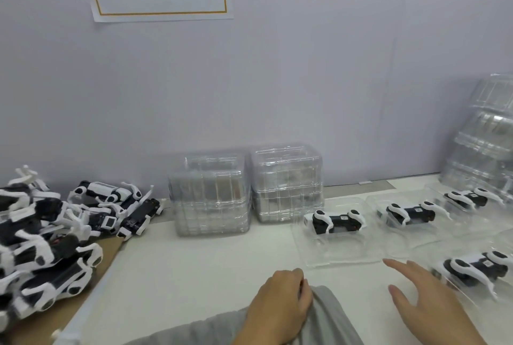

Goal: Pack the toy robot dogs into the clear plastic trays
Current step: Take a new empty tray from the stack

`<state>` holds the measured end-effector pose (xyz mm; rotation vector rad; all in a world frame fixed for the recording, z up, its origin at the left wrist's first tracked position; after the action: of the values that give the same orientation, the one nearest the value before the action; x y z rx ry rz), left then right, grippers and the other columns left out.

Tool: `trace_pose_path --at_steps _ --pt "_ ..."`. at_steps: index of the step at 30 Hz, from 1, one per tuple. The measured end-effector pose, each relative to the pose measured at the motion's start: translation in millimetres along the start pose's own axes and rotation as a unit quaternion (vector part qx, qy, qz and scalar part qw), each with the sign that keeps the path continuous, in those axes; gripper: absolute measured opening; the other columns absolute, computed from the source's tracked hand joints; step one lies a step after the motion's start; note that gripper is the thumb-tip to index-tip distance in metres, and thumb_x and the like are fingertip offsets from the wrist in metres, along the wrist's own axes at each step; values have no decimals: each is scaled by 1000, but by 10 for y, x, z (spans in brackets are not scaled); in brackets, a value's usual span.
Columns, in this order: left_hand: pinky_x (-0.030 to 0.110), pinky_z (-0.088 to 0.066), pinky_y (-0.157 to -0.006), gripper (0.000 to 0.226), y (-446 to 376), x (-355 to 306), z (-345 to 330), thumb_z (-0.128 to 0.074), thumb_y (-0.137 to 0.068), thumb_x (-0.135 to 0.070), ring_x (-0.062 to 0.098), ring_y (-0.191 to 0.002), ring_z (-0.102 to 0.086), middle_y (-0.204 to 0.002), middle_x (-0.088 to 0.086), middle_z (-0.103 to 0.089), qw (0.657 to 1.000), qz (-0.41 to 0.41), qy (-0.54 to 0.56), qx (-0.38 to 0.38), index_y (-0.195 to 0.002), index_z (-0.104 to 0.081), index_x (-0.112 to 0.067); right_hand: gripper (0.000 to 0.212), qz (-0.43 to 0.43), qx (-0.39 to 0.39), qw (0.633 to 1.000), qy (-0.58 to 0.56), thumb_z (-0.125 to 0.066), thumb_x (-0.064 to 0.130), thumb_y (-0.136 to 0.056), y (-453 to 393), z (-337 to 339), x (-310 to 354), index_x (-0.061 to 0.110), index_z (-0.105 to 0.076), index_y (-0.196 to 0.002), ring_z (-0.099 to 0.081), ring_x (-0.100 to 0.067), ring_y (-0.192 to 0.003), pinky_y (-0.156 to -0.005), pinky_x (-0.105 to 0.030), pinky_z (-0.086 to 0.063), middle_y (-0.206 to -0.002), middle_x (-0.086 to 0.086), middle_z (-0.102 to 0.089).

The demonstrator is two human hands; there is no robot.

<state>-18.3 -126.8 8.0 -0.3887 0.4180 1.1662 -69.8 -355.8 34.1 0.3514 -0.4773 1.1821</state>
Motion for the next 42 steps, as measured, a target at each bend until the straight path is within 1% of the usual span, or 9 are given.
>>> trace_pose_path --at_steps 10,14,16,20,26,28,32,36,42 --pt "34 -42 -77 29 -207 60 82 -39 -96 -39 22 -90 -52 -92 3 -60 1000 0 15 -1 -75 -46 -20 30 -54 -62 995 -60 -71 4 -82 -229 127 -244 26 -68 -103 -63 -34 -100 -95 -49 -45 -100 -10 -67" --pt "33 -43 -76 28 -229 446 379 -42 -96 -40 19 -87 -56 -92 -2 -63 997 46 1 -60 -80 -53 -21 34 28 -133 986 -97 -69 -4 -81 -265 243 74 27 -71 -96 -67 -13 -73 -77 -40 -50 -78 7 -69" --pt "32 -45 -75 27 -175 545 381 -42 -96 -37 18 -85 -57 -89 -3 -62 995 65 13 -71 -81 -55 -20 37 104 -149 976 -123 -68 0 -84 -292 319 446 35 -68 -96 -65 -1 -72 -68 -21 -48 -77 11 -68" --pt "33 -41 -81 22 -124 421 166 -38 -98 -37 21 -100 -55 -104 1 -59 997 44 -28 -50 -90 -51 -21 26 243 -117 953 -135 -66 13 -90 -577 319 1322 32 -68 -108 -62 4 -82 -66 -12 -43 -89 16 -67" --pt "27 -45 -84 23 -131 469 164 -43 -96 -38 12 -97 -54 -101 -7 -53 995 44 57 -63 -94 -59 -22 46 329 -48 943 5 -64 33 -95 -1255 -36 2419 25 -53 -139 -47 -16 -132 -112 -38 -35 -142 5 -53" --pt "21 -46 -78 19 -151 565 245 -48 -94 -34 7 -85 -54 -95 -8 -56 987 46 132 -77 -87 -61 -22 54 308 -36 947 86 -62 41 -95 -1476 -170 2574 28 -45 -145 -38 -18 -140 -115 -45 -26 -150 6 -45" --pt "14 -42 -63 20 -226 746 385 -54 -92 -18 4 -61 -50 -74 -9 -60 957 70 257 -117 -74 -60 -21 49 295 -6 946 135 -68 46 -90 -1734 -284 2649 27 -56 -134 -57 -19 -118 -98 -38 -35 -118 6 -67" --pt "12 -40 -58 23 -282 829 376 -55 -93 -18 2 -57 -50 -67 -11 -59 940 87 303 -127 -71 -60 -24 45 312 14 945 99 -79 35 -84 -1816 -220 2692 18 -67 -124 -63 -17 -92 -82 -30 -47 -91 6 -69" --pt "11 -42 -59 19 -296 852 377 -55 -93 -19 0 -59 -52 -72 -11 -62 934 94 318 -132 -76 -64 -21 23 330 22 939 93 -81 25 -82 -1865 -43 2816 9 -78 -99 -66 -18 -90 -83 -27 -50 -97 -6 -75"
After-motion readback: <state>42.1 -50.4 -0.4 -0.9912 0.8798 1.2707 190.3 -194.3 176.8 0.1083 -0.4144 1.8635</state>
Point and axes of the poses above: each hand's wrist, its own y-axis away from the middle knuckle, its own z-axis out of the back of the hand, x = y × z, the point moved 5 cm from there along -y, towards the middle knuckle
